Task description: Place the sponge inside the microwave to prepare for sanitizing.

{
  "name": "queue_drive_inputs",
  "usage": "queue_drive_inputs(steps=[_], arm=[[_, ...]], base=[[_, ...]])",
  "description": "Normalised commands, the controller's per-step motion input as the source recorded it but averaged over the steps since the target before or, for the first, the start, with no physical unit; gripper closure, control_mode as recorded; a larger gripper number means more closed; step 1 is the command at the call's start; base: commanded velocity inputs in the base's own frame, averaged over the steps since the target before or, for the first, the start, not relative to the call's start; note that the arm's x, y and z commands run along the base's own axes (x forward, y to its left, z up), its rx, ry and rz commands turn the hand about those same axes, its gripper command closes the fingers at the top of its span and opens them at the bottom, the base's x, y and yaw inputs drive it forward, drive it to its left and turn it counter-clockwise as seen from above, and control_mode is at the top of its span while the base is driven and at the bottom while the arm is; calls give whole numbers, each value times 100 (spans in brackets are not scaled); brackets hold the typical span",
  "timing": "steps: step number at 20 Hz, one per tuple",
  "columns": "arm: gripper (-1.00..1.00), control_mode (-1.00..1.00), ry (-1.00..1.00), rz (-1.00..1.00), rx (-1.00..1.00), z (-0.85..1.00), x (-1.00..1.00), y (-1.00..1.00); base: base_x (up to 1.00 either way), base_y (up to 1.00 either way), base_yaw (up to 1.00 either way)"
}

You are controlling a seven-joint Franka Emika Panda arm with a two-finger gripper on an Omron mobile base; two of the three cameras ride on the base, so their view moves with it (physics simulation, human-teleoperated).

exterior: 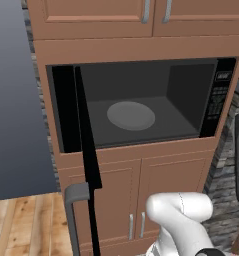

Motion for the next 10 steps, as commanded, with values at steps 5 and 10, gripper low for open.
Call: queue_drive_inputs(steps=[5, 10], arm=[[-100, -100, 0, -14, 0, -19, 7, -83], [-100, -100, 0, -4, 0, -19, 5, -80]], base=[[0, 0, 0], [0, 0, 0]])
